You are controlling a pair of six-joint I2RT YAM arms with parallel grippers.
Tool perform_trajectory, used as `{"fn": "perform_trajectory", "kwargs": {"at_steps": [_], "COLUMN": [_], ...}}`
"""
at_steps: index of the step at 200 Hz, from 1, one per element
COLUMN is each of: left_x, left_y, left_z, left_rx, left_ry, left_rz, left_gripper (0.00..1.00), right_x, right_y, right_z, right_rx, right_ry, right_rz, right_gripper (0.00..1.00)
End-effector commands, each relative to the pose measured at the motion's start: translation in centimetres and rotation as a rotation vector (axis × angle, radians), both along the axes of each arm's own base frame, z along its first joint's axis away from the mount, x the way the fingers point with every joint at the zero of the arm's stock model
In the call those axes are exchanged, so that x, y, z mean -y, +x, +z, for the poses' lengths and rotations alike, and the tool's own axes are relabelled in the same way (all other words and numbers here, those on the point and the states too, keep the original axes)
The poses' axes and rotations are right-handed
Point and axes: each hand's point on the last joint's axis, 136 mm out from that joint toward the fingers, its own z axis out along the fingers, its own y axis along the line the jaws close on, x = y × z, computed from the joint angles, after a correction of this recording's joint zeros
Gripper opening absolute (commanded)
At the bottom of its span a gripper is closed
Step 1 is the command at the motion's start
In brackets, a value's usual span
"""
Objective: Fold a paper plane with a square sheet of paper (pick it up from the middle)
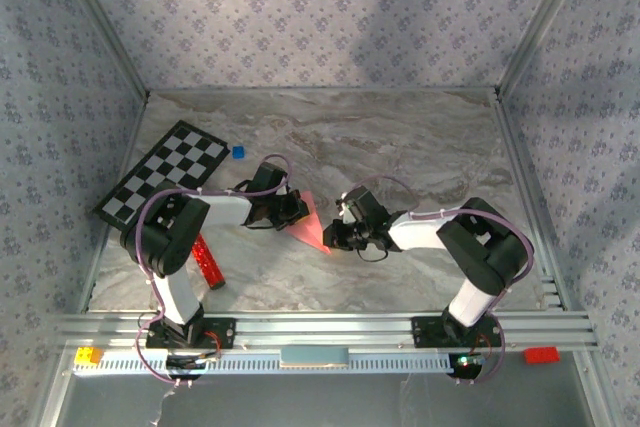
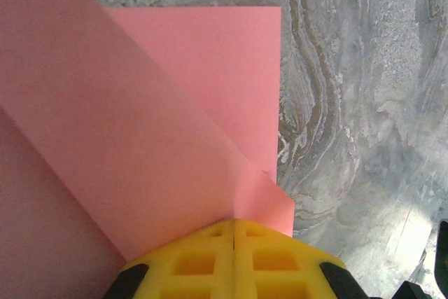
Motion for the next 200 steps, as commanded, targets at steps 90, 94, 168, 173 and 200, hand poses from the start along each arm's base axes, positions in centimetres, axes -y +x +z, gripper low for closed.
{"fn": "perform_trajectory", "kwargs": {"at_steps": [90,94,168,173,200], "left_x": [-1.7,-1.7,-1.7,-1.7,-1.7], "left_y": [-0.8,-0.7,-0.8,-0.9,-0.9], "left_z": [-2.4,-2.4,-2.4,-2.5,-2.6], "left_rx": [-0.050,-0.049,-0.049,-0.051,-0.052], "left_ry": [0.077,0.077,0.076,0.077,0.076], "left_rz": [0.024,0.026,0.022,0.022,0.022], "left_gripper": [0.00,0.00,0.00,0.00,0.00], "right_x": [2.7,2.7,2.5,2.4,0.9], "right_y": [-3.6,-3.5,-2.2,-1.8,0.1], "right_z": [-2.9,-2.8,0.8,1.5,4.8], "right_rx": [-0.143,-0.141,-0.059,-0.042,0.030], "right_ry": [-0.086,-0.084,-0.035,-0.021,0.057], "right_rz": [0.023,0.022,0.009,0.006,0.012], "right_gripper": [0.11,0.12,0.20,0.21,0.25]}}
